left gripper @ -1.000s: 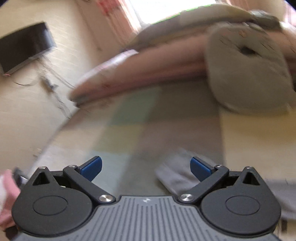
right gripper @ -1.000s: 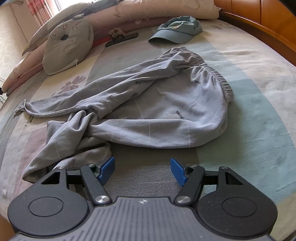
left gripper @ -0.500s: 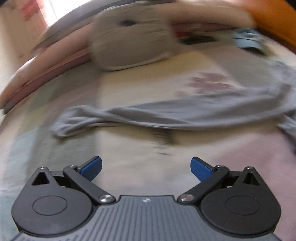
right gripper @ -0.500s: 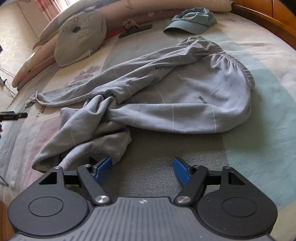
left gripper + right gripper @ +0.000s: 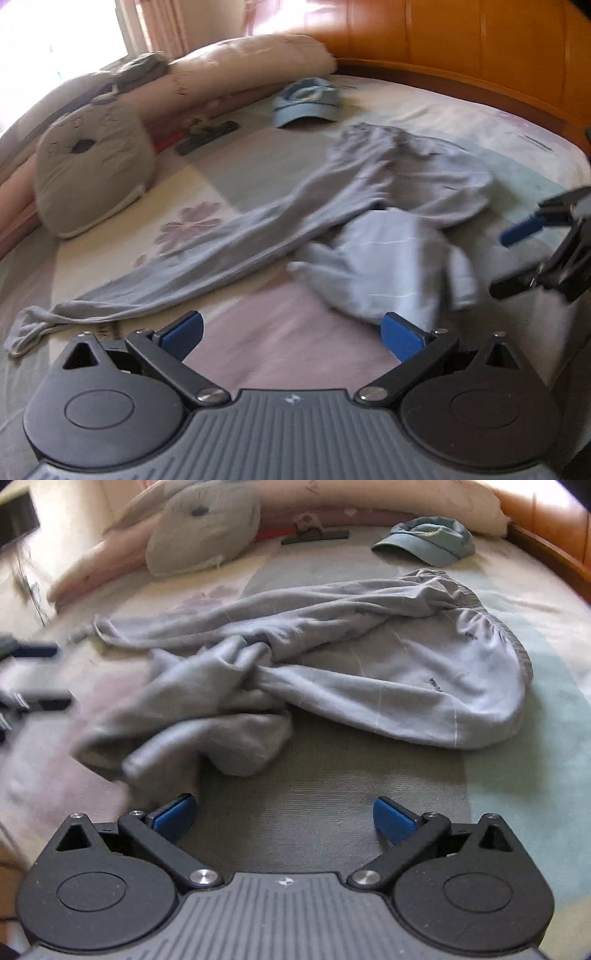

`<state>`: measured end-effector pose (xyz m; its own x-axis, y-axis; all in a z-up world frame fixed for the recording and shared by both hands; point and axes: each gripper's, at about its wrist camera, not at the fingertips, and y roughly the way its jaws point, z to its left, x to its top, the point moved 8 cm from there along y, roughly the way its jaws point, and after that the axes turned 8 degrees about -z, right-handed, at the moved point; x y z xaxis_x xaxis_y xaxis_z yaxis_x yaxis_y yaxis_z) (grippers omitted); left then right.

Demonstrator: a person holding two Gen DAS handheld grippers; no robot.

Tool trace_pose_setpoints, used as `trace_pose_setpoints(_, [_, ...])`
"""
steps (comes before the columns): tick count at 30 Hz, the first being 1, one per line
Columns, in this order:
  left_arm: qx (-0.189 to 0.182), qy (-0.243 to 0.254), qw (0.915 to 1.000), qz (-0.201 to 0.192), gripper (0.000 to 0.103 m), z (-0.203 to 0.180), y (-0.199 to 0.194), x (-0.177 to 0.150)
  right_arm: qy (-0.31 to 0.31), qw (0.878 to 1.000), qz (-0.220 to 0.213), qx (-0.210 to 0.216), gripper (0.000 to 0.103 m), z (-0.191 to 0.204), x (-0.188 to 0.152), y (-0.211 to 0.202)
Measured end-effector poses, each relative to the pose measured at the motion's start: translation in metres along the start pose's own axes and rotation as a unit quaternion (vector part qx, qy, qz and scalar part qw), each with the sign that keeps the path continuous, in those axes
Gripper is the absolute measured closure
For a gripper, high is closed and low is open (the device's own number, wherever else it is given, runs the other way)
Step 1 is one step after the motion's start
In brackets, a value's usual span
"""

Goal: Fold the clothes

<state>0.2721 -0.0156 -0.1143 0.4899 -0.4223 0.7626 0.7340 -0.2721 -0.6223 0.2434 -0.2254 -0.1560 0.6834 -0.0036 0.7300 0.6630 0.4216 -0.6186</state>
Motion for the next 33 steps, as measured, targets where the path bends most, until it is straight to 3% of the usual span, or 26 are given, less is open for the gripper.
trace_pose_setpoints(2, [-0.012, 0.01, 0.9999, -0.002, 0.001, -0.017, 0.0, 0.002, 0.014, 0.999, -0.029, 0.033, 0.0, 0.005, 0.007, -0.019])
trace_pose_setpoints(5, [-0.023, -0.007, 0.9997, 0.01, 0.001, -0.035, 0.009, -0.001, -0.001, 0.998, -0.048, 0.031, 0.0, 0.005, 0.013, -0.036])
trace_pose_setpoints(8, [0.023, -0.019, 0.9995, 0.01, 0.001, -0.035, 0.021, -0.003, -0.009, 0.998, -0.06, 0.02, 0.0, 0.0, 0.013, -0.048])
trace_pose_setpoints(9, [0.054, -0.023, 0.9982, 0.014, 0.001, -0.029, 0.026, -0.005, -0.007, 0.998, -0.063, 0.019, 0.0, -0.002, 0.013, -0.05])
trace_pose_setpoints(13, [0.112, -0.045, 0.9922, 0.029, 0.001, -0.013, 0.036, -0.013, 0.014, 0.997, -0.069, 0.016, 0.0, -0.013, 0.009, -0.056])
trace_pose_setpoints(14, [0.118, -0.051, 0.991, 0.037, 0.001, -0.01, 0.039, -0.016, 0.017, 0.997, -0.069, 0.014, 0.0, -0.015, 0.007, -0.057])
trace_pose_setpoints(15, [0.094, -0.057, 0.9923, 0.058, 0.001, -0.014, 0.044, -0.021, 0.019, 0.997, -0.067, 0.013, 0.0, -0.017, 0.005, -0.058])
trace_pose_setpoints(17, [0.086, -0.057, 0.9932, 0.053, 0.001, -0.014, 0.046, -0.023, 0.023, 0.997, -0.066, 0.012, 0.0, -0.02, 0.002, -0.06])
trace_pose_setpoints(19, [0.132, -0.059, 0.9888, 0.039, 0.001, 0.0, 0.042, -0.02, 0.027, 0.997, -0.065, 0.013, 0.0, -0.021, 0.001, -0.059])
trace_pose_setpoints(23, [0.213, -0.112, 0.9704, 0.023, 0.001, 0.049, 0.029, -0.012, 0.03, 0.998, -0.059, 0.017, 0.0, -0.019, -0.002, -0.055])
trace_pose_setpoints(27, [0.171, -0.137, 0.9758, 0.005, 0.001, 0.049, 0.016, -0.008, 0.022, 0.998, -0.053, 0.026, 0.0, -0.011, -0.003, -0.05])
trace_pose_setpoints(33, [0.122, -0.164, 0.9788, 0.01, 0.001, 0.021, 0.013, -0.025, -0.005, 0.998, -0.047, 0.037, 0.0, 0.003, 0.005, -0.03])
